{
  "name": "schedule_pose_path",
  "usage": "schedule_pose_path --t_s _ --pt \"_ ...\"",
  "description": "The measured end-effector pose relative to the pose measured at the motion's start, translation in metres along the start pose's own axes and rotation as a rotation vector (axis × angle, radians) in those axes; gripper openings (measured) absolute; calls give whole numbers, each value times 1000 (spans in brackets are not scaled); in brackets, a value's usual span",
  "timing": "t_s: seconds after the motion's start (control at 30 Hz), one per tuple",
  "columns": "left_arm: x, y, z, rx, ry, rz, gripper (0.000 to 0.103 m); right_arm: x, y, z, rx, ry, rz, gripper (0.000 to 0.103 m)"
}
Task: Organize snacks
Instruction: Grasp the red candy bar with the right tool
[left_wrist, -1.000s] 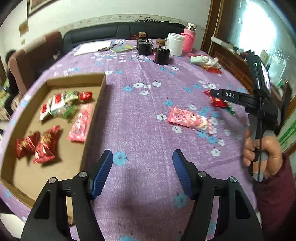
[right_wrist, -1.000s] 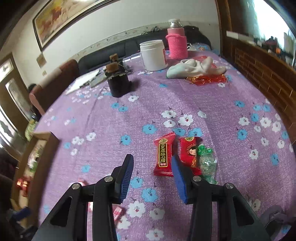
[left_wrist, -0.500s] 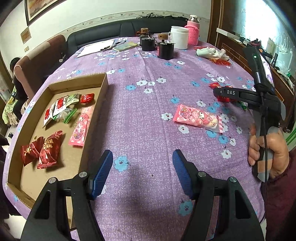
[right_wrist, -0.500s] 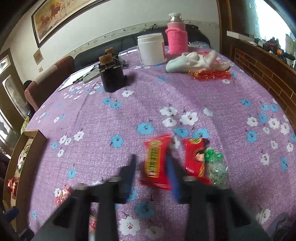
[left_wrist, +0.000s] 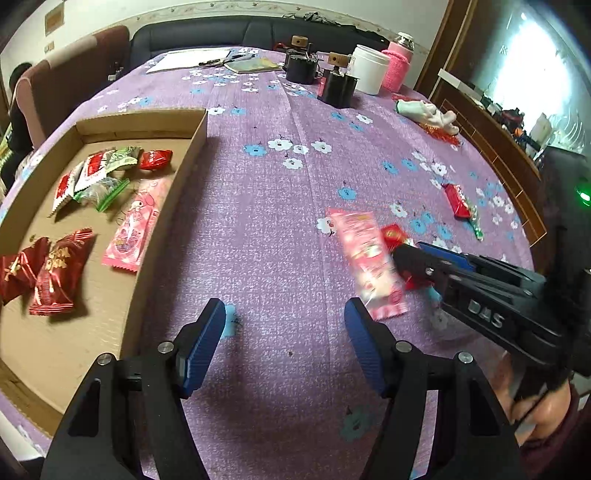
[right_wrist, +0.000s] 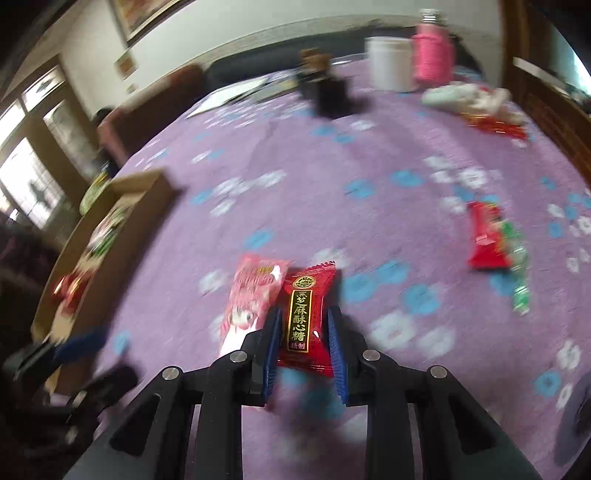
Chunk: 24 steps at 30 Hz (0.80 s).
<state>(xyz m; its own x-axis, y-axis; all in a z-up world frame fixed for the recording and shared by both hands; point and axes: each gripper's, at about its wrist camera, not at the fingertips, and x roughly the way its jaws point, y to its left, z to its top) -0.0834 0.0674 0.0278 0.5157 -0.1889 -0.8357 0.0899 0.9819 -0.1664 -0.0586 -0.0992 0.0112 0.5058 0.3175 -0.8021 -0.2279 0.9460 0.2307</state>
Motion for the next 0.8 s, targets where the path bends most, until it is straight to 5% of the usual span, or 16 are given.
schedule_pose_path --t_s 0.2,0.33,0.5,0.57,0.63,0.8 --pt "5 -6 9 -2 -11 -35 66 -22 -8 9 -22 -90 -105 29" --pt "10 -6 17 -52 -6 -98 66 -16 -11 8 -7 -74 -60 42" --pt "8 2 19 -88 -27 -90 66 -9 -2 4 -29 -74 -28 42" --pt "12 1 19 -83 -17 -84 66 -2 4 1 -61 -51 -41 39" --pt "15 -3 20 -71 -12 -72 66 4 5 -2 -80 -23 -60 19" --pt "28 -21 25 -14 -9 -48 66 -6 -16 -5 -39 -48 -152 19"
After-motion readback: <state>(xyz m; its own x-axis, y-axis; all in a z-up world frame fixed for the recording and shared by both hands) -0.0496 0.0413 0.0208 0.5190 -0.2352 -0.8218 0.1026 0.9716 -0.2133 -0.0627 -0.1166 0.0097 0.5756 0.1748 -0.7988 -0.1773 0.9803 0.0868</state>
